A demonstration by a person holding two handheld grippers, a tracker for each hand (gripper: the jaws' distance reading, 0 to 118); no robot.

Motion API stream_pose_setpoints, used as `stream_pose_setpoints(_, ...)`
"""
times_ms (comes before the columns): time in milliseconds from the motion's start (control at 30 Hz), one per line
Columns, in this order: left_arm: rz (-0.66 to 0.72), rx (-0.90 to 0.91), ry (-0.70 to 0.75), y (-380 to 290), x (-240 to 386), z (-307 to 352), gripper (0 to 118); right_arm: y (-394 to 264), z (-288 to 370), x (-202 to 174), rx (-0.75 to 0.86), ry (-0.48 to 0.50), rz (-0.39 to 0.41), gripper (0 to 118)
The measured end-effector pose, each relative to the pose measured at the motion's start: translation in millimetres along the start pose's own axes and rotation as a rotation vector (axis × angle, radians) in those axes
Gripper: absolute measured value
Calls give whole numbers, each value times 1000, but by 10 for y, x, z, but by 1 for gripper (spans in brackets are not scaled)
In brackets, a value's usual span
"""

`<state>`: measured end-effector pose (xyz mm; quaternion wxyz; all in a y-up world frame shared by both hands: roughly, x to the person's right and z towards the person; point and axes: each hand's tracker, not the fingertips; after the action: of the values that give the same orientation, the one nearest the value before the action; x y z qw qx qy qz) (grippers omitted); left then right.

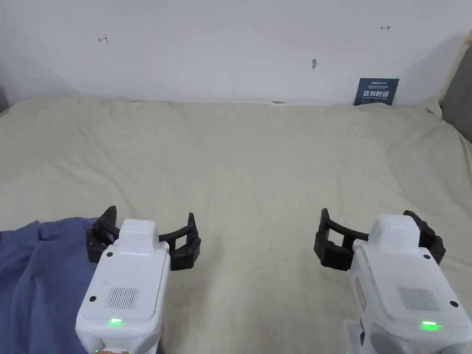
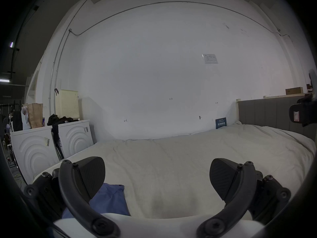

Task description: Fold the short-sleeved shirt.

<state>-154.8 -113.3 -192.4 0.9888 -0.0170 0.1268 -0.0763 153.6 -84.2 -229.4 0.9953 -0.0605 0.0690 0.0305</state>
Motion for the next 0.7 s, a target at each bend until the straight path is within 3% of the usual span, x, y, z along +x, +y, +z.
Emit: stream_pose_setpoints(700, 28, 13, -17, 74, -24, 15, 118, 61, 23, -29, 11, 6, 18, 118)
